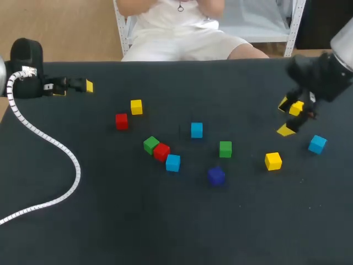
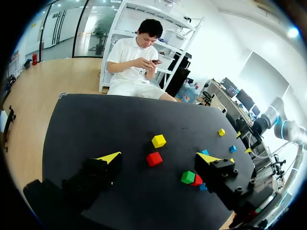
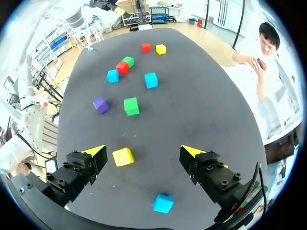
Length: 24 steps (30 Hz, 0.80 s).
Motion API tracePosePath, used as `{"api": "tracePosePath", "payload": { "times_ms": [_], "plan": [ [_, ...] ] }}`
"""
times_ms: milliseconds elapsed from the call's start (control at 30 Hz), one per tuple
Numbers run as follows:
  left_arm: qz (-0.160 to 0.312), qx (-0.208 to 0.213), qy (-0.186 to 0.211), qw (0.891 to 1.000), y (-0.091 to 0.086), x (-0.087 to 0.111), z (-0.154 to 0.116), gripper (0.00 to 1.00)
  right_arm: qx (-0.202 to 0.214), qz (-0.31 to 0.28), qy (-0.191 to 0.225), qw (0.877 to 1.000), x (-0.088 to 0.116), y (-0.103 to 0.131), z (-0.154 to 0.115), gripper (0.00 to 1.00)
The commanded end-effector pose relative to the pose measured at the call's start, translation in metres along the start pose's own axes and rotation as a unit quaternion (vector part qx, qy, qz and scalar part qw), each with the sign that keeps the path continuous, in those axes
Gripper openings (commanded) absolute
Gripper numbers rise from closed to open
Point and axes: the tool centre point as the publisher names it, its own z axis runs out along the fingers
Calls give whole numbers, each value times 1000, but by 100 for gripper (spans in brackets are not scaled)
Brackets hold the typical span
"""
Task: Place the blue cubes, place green cubes on the blue cubes, place the yellow cubes on the green cubes, then place the red cubes on the yellow cubes, and place purple cube on the red cubes.
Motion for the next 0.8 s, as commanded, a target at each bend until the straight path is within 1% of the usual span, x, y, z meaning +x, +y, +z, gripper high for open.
{"api": "tracePosePath", "payload": {
  "times_ms": [33, 200, 433, 600, 667, 800],
  "plan": [
    [-1, -5, 4, 1000, -2, -1, 0, 100, 16, 9, 0, 1000, 14, 15, -4, 100],
    [-1, -5, 4, 1000, -2, -1, 0, 100, 24, 35, 9, 999, 32, 24, -10, 100],
    [-1, -5, 4, 1000, -2, -1, 0, 100, 55, 83, 27, 995, 59, 34, -20, 100],
    [-1, -5, 4, 1000, -2, -1, 0, 100, 66, 95, 29, 993, 75, 36, -24, 100],
    [-1, -5, 4, 1000, -2, -1, 0, 100, 72, 100, 38, 992, 80, 36, -25, 100],
    [-1, -5, 4, 1000, -2, -1, 0, 100, 82, 107, 40, 990, 88, 35, -28, 100]
  ]
}}
